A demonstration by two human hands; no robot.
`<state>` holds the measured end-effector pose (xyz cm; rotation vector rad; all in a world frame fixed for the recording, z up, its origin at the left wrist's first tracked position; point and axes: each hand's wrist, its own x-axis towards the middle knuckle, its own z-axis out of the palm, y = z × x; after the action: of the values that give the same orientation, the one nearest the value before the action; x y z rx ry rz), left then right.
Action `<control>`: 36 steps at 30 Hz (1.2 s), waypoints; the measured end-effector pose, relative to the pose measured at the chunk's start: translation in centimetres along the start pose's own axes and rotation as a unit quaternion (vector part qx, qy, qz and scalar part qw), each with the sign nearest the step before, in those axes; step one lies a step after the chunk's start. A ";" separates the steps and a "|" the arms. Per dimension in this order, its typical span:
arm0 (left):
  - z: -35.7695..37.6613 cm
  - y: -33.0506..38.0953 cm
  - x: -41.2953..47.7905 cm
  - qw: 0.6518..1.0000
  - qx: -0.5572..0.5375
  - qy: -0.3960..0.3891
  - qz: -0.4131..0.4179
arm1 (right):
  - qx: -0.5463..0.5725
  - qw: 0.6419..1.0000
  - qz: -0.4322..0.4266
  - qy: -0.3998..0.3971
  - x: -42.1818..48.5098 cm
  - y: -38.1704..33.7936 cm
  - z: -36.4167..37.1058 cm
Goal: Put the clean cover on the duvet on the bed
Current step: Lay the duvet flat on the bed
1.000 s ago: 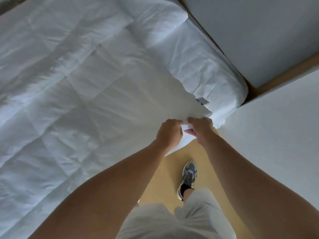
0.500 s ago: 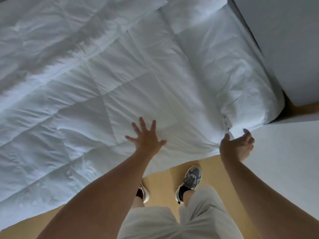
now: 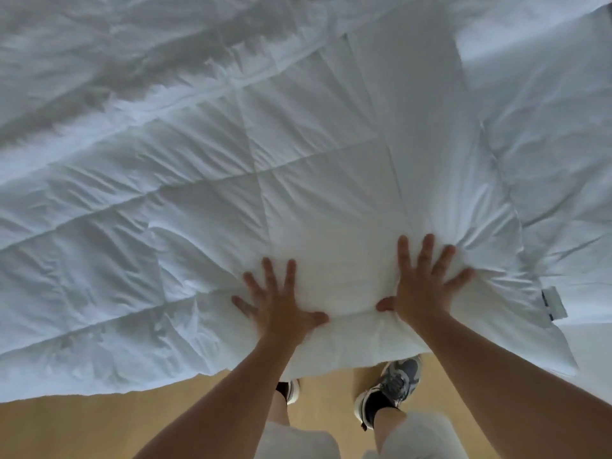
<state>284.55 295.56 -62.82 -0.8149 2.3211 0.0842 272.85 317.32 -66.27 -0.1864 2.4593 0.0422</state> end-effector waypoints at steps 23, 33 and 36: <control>4.1 -26.4 0.6 0.987 -0.042 -0.085 0.130 | -0.124 0.985 -0.106 -0.060 -11.5 -27.2 5.2; -15.9 -42.5 -12.9 0.805 -0.589 0.054 0.045 | 0.467 0.877 -0.109 0.015 -27.4 -29.6 -12.4; -19.1 -47.5 -19.0 0.755 -0.644 0.122 0.029 | 0.552 0.821 -0.144 0.032 -31.7 -31.5 -17.7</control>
<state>312.09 262.50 -29.20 -1.3990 2.2853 1.8541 290.87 288.71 -32.07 -0.0320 2.0907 -1.4887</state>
